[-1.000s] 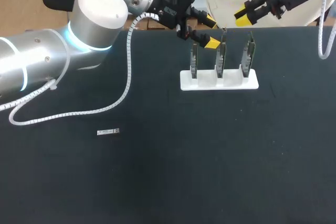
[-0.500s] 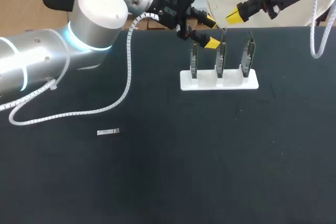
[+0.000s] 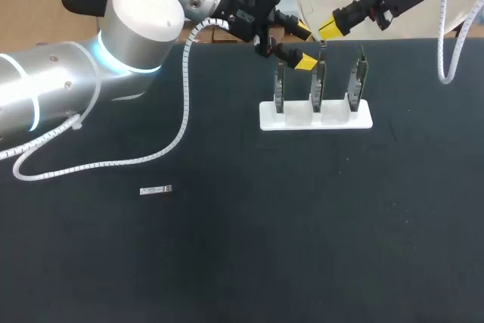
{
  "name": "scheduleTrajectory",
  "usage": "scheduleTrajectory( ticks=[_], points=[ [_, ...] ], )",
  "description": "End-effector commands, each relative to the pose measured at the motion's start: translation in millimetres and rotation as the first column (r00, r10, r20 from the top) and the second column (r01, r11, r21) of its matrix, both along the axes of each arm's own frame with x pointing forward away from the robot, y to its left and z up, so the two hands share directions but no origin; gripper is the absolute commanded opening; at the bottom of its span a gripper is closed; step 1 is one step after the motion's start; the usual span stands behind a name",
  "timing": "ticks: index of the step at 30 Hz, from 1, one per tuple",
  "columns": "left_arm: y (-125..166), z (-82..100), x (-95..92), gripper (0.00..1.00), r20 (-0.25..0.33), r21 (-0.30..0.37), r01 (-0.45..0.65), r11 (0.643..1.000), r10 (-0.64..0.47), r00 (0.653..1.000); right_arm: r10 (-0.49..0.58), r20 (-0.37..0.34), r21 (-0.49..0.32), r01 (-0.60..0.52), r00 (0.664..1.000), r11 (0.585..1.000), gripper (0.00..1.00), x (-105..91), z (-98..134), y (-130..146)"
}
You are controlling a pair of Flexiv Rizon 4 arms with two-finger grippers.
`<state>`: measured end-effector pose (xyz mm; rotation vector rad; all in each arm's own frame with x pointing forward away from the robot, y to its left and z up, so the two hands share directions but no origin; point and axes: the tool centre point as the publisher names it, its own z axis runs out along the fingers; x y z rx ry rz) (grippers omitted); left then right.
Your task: Pick up the optical module with the left hand, and insert it into the network port with the right hand.
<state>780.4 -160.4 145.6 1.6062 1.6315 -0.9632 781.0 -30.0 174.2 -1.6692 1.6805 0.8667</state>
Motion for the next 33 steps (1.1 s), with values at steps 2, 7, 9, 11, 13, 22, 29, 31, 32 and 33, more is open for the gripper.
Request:
scheduleTrajectory(
  ticks=[2, 7, 9, 11, 13, 22, 29, 31, 32, 33],
  points=[
    [-1, 0.5, 2.5, 1.0, -0.003, 0.005, 0.004, 1.0, -0.004, 1.0, 0.003, -0.013, -0.007, -0.004, 1.0, 1.0, 0.0, 2.3, -5, 1],
    [-1, 0.5, 2.5, 1.0, -0.003, 0.005, 0.004, 1.0, -0.004, 1.0, 0.002, -0.021, -0.013, -0.002, 1.0, 1.0, 0.0, 2.3, -9, 1],
    [-1, 0.5, 2.5, 1.0, -0.003, 0.005, 0.004, 1.0, -0.004, 1.0, 0.001, -0.025, -0.015, -0.001, 1.0, 1.0, 0.0, 2.3, -10, 1],
    [-1, 0.5, 2.5, 1.0, -0.003, 0.005, 0.004, 1.0, -0.004, 1.0, 0.001, -0.028, -0.016, -0.001, 1.0, 1.0, 0.0, 2.4, -11, 1],
    [-1, 0.5, 2.5, 1.0, -0.003, 0.005, 0.004, 1.0, -0.004, 1.0, 0.001, -0.032, -0.018, -0.001, 1.0, 1.0, 0.0, 2.4, -13, 1],
    [-1, 0.5, 2.5, 1.0, -0.003, 0.005, 0.004, 1.0, -0.004, 1.0, -0.003, -0.051, -0.029, 0.002, 0.999, 1.0, 0.0, 0.0, -21, 0],
    [-1, 0.5, 2.5, 1.0, -0.003, 0.005, 0.004, 1.0, -0.004, 1.0, -0.001, -0.056, -0.029, -0.001, 0.998, 1.0, 0.0, -1.1, -23, 2],
    [-1, 0.5, 2.5, 1.0, -0.003, 0.005, 0.004, 1.0, -0.004, 1.0, 0.001, -0.058, -0.031, -0.003, 0.998, 1.0, 0.0, -1.6, -24, 2],
    [-1, 0.5, 2.5, 1.0, -0.003, 0.005, 0.004, 1.0, -0.004, 1.0, 0.002, -0.059, -0.032, -0.004, 0.998, 0.999, 0.0, -1.8, -25, 3],
    [-1, 0.5, 2.5, 1.0, -0.003, 0.005, 0.004, 1.0, -0.004, 1.0, 0.003, -0.06, -0.033, -0.005, 0.998, 0.999, 0.0, -1.9, -25, 3]
  ],
)
